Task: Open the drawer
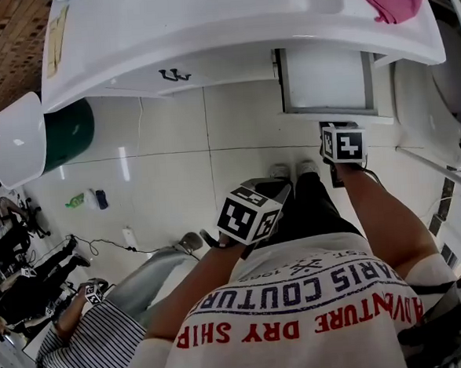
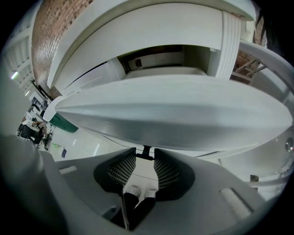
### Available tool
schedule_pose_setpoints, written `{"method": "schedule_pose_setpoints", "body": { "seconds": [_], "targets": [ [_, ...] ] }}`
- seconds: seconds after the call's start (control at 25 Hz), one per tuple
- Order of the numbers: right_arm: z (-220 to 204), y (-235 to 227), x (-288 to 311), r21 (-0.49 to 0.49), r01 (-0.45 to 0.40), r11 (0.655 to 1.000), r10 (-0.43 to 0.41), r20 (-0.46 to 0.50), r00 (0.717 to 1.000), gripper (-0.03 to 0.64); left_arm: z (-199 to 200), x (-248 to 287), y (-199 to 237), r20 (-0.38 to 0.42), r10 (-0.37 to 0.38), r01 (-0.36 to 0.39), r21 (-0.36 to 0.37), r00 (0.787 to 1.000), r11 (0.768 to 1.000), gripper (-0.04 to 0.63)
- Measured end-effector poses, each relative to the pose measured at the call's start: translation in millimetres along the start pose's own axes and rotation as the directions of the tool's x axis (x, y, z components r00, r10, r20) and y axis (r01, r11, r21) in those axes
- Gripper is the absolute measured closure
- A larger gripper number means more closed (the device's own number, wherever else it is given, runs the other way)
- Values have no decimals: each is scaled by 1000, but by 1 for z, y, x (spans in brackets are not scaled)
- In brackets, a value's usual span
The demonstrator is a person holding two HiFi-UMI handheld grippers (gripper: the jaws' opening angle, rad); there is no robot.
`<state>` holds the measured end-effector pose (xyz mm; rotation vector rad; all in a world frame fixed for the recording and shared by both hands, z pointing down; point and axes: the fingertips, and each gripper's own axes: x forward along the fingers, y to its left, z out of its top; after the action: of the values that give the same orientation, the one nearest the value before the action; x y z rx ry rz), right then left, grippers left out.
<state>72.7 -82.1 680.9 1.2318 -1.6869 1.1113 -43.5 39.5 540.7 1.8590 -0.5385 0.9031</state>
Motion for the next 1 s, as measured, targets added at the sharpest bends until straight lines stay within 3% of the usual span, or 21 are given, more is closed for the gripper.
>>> {"method": "schedule_pose_setpoints", "body": {
  "seconds": [0.28,0.68,0.8,1.0],
  "targets": [
    [0,-2,1,-12,4,1000,-4,4,1000,488,-5,3,0,4,0,0,-11,1000,1000,600],
    [-14,2,-10,-53,-86,995,79,-125,989,434,4,-2,3,22,-47,48,-15,999,999,600],
    [-39,11,-32,-41,-172,984,160,-203,966,490,11,-7,3,31,-79,80,-7,996,997,600],
    [-49,55,-93,-123,-321,939,281,-262,923,606,21,-27,11,38,-106,106,7,994,994,600]
  ]
}}
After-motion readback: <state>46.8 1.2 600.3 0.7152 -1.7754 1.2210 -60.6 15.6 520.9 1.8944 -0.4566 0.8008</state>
